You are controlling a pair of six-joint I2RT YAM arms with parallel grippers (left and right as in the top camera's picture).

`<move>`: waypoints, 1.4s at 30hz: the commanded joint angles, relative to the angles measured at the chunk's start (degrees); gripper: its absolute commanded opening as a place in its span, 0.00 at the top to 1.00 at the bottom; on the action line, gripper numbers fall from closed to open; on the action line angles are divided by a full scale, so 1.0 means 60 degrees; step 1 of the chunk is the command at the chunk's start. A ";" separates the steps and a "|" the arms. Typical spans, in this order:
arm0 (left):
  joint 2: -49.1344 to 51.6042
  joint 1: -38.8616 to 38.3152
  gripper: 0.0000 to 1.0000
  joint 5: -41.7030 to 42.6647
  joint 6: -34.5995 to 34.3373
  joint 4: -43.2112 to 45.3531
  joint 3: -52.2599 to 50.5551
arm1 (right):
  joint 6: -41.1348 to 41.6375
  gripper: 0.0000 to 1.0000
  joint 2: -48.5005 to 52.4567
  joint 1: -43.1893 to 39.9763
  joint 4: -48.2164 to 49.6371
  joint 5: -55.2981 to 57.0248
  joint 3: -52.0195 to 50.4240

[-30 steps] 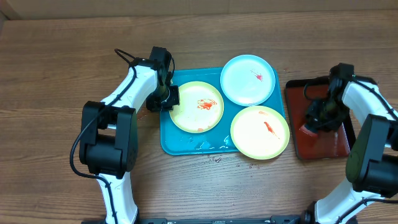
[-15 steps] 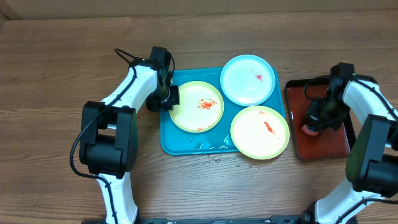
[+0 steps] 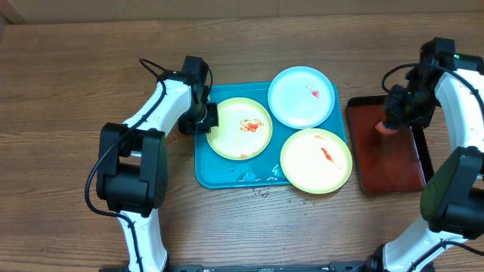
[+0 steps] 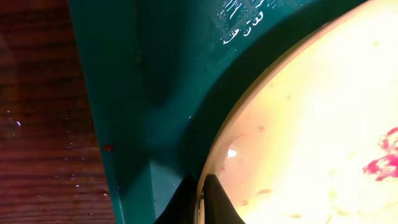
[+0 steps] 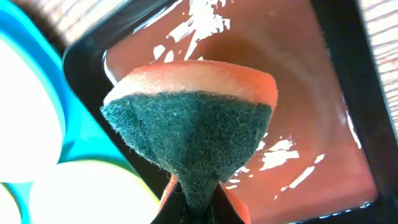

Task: Clean dirty plates on tray and stack at the side
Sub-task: 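Grasp the green-orange sponge on the red tray with the right gripper, then carry the sponge with the right gripper onto the left yellow plate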

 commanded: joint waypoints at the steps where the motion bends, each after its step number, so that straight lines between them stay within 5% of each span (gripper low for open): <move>1: 0.0393 -0.0018 0.96 -0.0535 0.0189 0.0171 0.0066 | -0.1162 0.96 -0.0044 -0.0018 0.0011 -0.0259 0.0164; 15: 0.0393 -0.0029 0.96 -0.0535 0.0259 0.0142 0.0066 | -0.1851 0.96 -0.0102 0.0058 0.0135 -0.1504 0.0178; 23: 0.0393 -0.0018 0.96 -0.0291 0.0408 0.0091 0.0066 | -0.1778 0.96 -0.0470 0.1643 0.0656 -0.2648 0.0186; 36: 0.0393 -0.0011 0.96 0.0251 0.0430 0.0044 0.0066 | 0.2204 0.96 -0.0219 0.5985 0.3683 -0.2106 0.0160; 42: 0.0393 -0.0011 0.96 0.0550 0.0430 0.0098 0.0066 | 0.2987 0.96 0.0769 0.6918 0.4186 -0.1792 0.0160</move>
